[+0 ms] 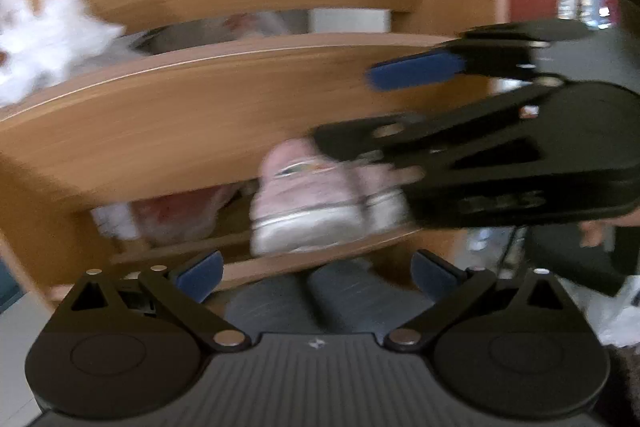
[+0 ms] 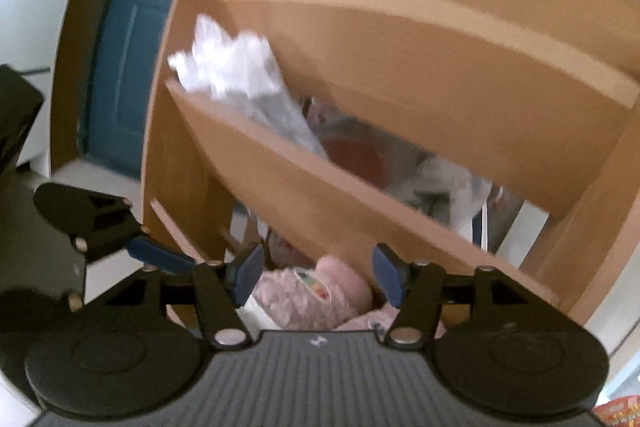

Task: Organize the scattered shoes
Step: 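Withdraw the right tool from the shelf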

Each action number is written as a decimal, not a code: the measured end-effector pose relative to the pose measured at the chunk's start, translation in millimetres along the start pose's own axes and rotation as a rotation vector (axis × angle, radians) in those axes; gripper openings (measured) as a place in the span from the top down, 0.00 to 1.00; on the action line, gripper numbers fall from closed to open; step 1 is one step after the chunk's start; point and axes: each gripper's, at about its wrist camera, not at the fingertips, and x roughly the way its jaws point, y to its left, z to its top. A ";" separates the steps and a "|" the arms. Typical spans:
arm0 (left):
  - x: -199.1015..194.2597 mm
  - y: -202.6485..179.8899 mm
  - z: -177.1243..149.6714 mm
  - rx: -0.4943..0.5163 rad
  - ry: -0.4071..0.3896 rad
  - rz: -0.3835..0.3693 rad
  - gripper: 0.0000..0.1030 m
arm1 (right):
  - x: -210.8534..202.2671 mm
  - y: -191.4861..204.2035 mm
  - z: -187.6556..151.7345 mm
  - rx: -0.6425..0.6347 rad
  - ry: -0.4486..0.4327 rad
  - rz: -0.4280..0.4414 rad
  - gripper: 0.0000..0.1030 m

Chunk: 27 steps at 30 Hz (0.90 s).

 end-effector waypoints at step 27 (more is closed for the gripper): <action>-120.0 17.0 -143.7 -0.409 0.357 0.468 0.00 | 3.0 85.6 -34.9 0.322 -0.236 0.393 0.01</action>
